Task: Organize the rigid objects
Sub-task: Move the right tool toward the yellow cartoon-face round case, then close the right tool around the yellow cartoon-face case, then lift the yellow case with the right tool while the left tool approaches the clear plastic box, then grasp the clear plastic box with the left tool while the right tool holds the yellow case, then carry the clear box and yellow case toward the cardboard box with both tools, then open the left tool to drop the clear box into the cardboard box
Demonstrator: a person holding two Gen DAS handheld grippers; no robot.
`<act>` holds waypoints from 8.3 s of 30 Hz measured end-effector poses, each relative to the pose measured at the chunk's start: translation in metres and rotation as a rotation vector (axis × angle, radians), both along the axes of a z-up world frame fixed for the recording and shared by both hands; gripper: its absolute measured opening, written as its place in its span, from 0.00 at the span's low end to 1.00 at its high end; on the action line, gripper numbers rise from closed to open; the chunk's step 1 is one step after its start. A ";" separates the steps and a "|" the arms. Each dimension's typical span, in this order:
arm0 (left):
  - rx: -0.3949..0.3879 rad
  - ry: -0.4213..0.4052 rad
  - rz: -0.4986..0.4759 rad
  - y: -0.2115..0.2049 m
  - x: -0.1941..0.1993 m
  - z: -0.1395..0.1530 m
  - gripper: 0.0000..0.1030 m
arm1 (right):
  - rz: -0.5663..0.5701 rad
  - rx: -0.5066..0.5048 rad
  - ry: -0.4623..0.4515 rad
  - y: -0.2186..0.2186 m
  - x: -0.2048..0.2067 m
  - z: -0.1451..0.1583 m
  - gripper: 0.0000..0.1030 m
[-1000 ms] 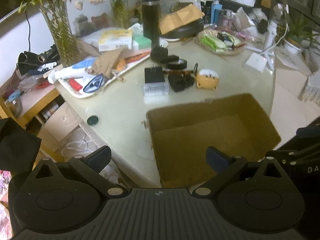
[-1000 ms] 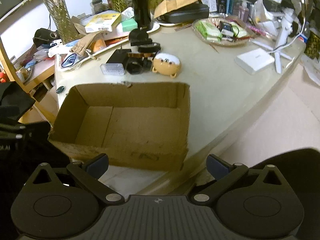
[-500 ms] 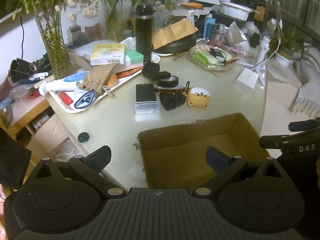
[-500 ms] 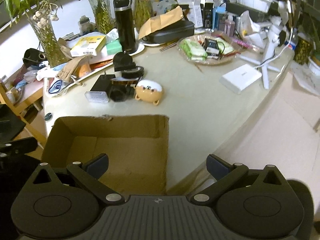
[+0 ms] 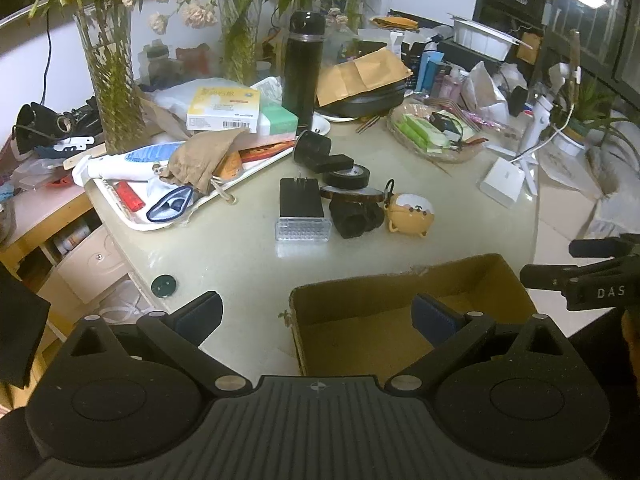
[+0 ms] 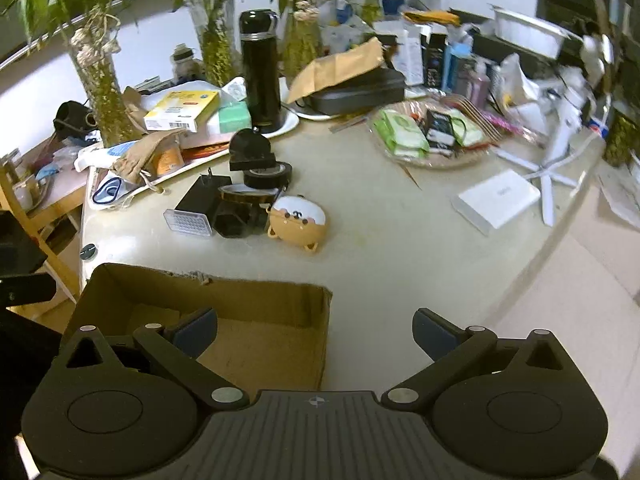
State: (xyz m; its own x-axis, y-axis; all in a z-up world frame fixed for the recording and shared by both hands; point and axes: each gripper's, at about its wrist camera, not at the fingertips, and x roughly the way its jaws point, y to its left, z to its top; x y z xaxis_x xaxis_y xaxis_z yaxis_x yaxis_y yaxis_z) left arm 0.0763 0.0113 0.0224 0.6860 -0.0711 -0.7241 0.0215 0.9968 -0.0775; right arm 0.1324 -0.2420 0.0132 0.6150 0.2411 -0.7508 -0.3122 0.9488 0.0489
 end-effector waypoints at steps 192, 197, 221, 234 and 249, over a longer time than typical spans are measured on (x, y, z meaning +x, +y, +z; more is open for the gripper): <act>-0.081 0.121 -0.063 -0.007 0.085 -0.013 0.66 | 0.118 0.205 0.071 -0.001 0.064 0.007 0.68; -0.111 0.141 -0.063 -0.008 0.071 -0.016 0.66 | 0.132 0.202 0.080 0.001 0.049 0.008 0.68; -0.164 0.199 -0.019 -0.008 0.048 -0.035 0.67 | 0.169 0.180 0.124 0.003 0.015 0.000 0.68; -0.065 0.086 -0.028 0.004 0.023 -0.016 0.67 | 0.211 0.155 0.154 0.013 0.012 -0.010 0.68; -0.001 0.059 -0.051 0.011 0.010 -0.026 0.67 | 0.328 0.008 0.189 0.046 0.018 -0.032 0.68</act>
State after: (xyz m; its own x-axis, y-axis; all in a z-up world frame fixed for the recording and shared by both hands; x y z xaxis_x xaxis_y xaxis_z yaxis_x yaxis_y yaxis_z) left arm 0.0863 0.0220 -0.0037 0.6378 -0.1057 -0.7629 0.0674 0.9944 -0.0815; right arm 0.1507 -0.1961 -0.0189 0.3545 0.4083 -0.8412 -0.5842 0.7991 0.1417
